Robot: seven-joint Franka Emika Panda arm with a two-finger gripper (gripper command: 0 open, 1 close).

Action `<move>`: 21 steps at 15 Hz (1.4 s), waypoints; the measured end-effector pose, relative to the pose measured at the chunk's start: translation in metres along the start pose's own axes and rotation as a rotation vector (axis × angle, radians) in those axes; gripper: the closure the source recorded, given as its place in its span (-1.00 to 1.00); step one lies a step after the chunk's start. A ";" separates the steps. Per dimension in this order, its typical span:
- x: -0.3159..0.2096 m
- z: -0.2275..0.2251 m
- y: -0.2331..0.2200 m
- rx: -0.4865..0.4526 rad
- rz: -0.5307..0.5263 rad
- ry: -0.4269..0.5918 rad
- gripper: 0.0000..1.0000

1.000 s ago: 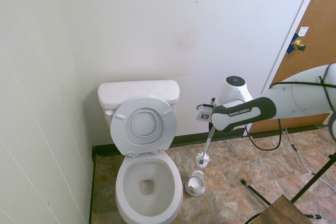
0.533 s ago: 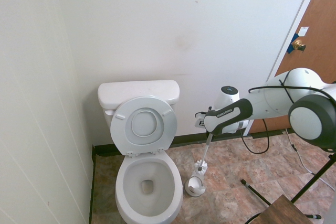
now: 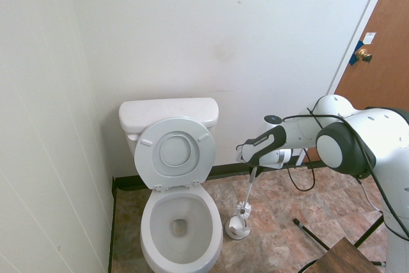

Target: Clean the toilet

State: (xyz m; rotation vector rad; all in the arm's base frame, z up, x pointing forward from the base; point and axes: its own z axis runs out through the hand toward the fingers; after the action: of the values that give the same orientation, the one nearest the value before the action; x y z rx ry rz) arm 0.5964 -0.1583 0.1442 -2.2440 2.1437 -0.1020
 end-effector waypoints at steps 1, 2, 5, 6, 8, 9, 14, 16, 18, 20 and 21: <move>0.000 0.008 -0.002 -0.003 -0.001 -0.006 1.00; 0.000 0.009 -0.006 0.003 -0.003 -0.010 1.00; -0.001 0.013 -0.010 0.009 -0.008 -0.020 1.00; 0.000 0.013 -0.009 0.011 -0.007 -0.023 1.00; 0.004 0.012 -0.007 0.026 0.000 -0.025 1.00; 0.005 0.012 -0.001 0.036 0.002 -0.023 1.00; -0.001 0.010 0.038 0.054 0.003 -0.023 1.00; -0.010 0.010 0.049 0.060 -0.008 -0.027 1.00; -0.015 0.006 0.061 0.069 -0.013 -0.027 1.00; -0.020 -0.002 0.073 0.075 -0.020 -0.031 1.00; -0.023 -0.006 0.079 0.077 -0.023 -0.035 1.00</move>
State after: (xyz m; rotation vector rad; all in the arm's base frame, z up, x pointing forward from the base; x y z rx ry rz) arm 0.5164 -0.1389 0.1442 -2.2112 2.0607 -0.1415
